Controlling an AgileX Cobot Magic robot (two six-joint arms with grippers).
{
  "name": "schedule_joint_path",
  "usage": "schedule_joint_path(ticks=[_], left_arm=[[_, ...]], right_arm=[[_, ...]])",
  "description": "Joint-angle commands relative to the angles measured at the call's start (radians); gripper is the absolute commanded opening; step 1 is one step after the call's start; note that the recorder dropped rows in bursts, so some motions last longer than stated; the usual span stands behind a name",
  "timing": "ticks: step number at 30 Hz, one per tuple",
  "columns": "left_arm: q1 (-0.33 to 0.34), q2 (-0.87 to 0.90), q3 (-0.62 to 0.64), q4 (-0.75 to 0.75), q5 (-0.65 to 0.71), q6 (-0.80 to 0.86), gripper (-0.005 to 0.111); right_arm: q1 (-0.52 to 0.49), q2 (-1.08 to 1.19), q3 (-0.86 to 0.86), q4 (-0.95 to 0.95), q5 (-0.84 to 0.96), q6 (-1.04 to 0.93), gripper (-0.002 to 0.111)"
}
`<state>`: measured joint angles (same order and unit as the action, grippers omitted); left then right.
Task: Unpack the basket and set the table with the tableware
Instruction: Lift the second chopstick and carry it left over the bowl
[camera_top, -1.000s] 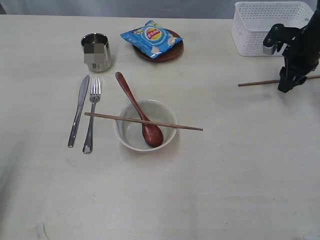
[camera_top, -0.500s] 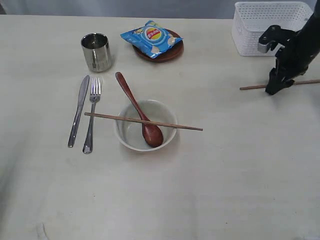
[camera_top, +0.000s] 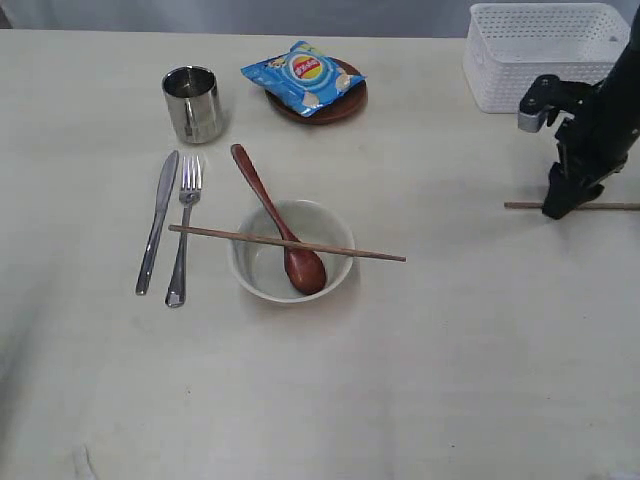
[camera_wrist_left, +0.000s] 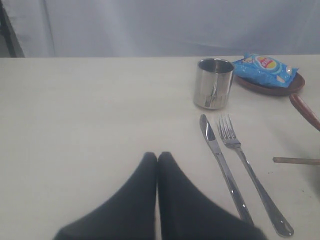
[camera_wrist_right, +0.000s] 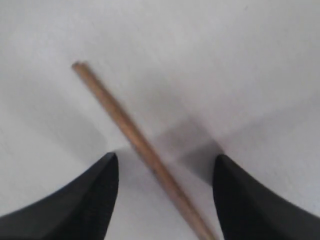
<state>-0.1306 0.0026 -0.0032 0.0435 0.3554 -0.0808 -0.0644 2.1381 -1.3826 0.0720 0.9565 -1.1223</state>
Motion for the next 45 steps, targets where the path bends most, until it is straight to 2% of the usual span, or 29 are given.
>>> schedule_joint_path(ticks=[1, 6, 12, 14, 18, 22, 23, 30, 34, 38, 45], left_arm=[[0.002, -0.003, 0.003, 0.009, -0.011, -0.004, 0.000], [0.002, -0.003, 0.003, 0.009, -0.011, -0.004, 0.000], [0.002, -0.003, 0.003, 0.009, -0.011, -0.004, 0.000], [0.002, -0.003, 0.003, 0.009, -0.011, -0.004, 0.000], [0.002, -0.003, 0.003, 0.009, -0.011, -0.004, 0.000], [0.002, -0.003, 0.003, 0.009, -0.011, -0.004, 0.000], [0.002, -0.003, 0.003, 0.009, -0.011, -0.004, 0.000], [0.002, -0.003, 0.003, 0.009, -0.011, -0.004, 0.000], [0.002, -0.003, 0.003, 0.009, -0.011, -0.004, 0.000], [0.002, -0.003, 0.003, 0.009, -0.011, -0.004, 0.000], [0.002, -0.003, 0.003, 0.009, -0.011, -0.004, 0.000]], right_arm=[[-0.004, -0.023, 0.070, -0.105, -0.052, 0.000, 0.054], [-0.004, -0.051, 0.076, -0.078, -0.109, 0.024, 0.054], [-0.004, -0.048, 0.076, -0.192, -0.115, 0.145, 0.053], [-0.006, -0.048, 0.076, -0.201, -0.117, 0.174, 0.047], [-0.036, -0.051, 0.083, -0.184, -0.101, 0.230, 0.021], [-0.062, -0.053, 0.111, -0.155, -0.101, 0.232, 0.002], [-0.063, -0.053, 0.117, -0.142, -0.101, 0.232, 0.000], [-0.030, -0.113, 0.116, -0.009, -0.087, 0.150, 0.000], [0.028, -0.198, 0.116, 0.103, -0.094, 0.113, 0.000], [0.137, -0.288, 0.116, 0.124, -0.085, 0.109, 0.000], [0.446, -0.416, 0.116, -0.045, -0.058, 0.155, 0.000]])
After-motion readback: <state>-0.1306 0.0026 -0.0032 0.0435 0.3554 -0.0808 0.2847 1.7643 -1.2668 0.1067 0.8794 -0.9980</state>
